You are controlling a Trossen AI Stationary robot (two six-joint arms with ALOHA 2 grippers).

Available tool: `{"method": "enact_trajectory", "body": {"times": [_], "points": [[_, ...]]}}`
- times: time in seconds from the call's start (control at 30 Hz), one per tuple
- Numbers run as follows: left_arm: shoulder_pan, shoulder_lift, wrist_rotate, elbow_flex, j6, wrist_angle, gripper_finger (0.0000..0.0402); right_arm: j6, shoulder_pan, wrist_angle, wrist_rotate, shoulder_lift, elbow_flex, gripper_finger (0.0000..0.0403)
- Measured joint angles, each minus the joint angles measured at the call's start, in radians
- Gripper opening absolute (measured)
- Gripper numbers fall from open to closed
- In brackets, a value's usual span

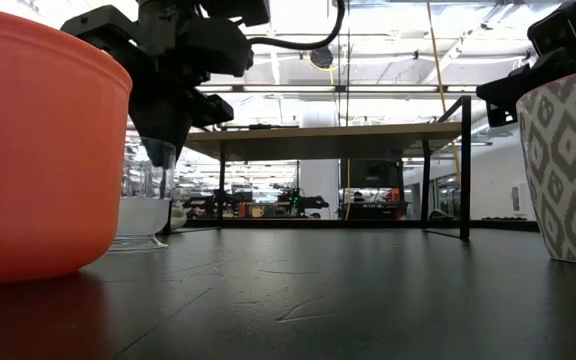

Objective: Stack small to large cups/mugs on shelf
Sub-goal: Put the transparent mug on the shelf

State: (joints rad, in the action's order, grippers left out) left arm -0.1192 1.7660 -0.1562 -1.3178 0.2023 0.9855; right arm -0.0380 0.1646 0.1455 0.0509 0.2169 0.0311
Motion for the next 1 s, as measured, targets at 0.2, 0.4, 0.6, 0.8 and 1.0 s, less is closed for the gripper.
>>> {"method": "enact_trajectory", "body": {"times": [0.2,0.4,0.6,0.8,1.0], "points": [[0.000,0.000,0.000,0.000,0.007,-0.001,0.0009,0.000,0.000,0.000,0.000,0.000,0.000,0.0000],[-0.002,-0.001,0.033,0.000,0.034,0.000,0.0004,0.000,0.000,0.000,0.000,0.000,0.000,0.0000],[-0.002,-0.018,0.080,0.000,0.057,0.007,0.0003,0.000,0.000,0.000,0.000,0.000,0.000,0.0000],[-0.002,-0.105,0.086,0.000,0.058,0.005,0.0002,0.000,0.000,0.000,0.000,0.000,0.000,0.0000],[-0.002,-0.197,0.090,0.002,0.050,0.005,0.0001,0.001,0.000,0.000,0.000,0.000,0.000,0.0000]]}}
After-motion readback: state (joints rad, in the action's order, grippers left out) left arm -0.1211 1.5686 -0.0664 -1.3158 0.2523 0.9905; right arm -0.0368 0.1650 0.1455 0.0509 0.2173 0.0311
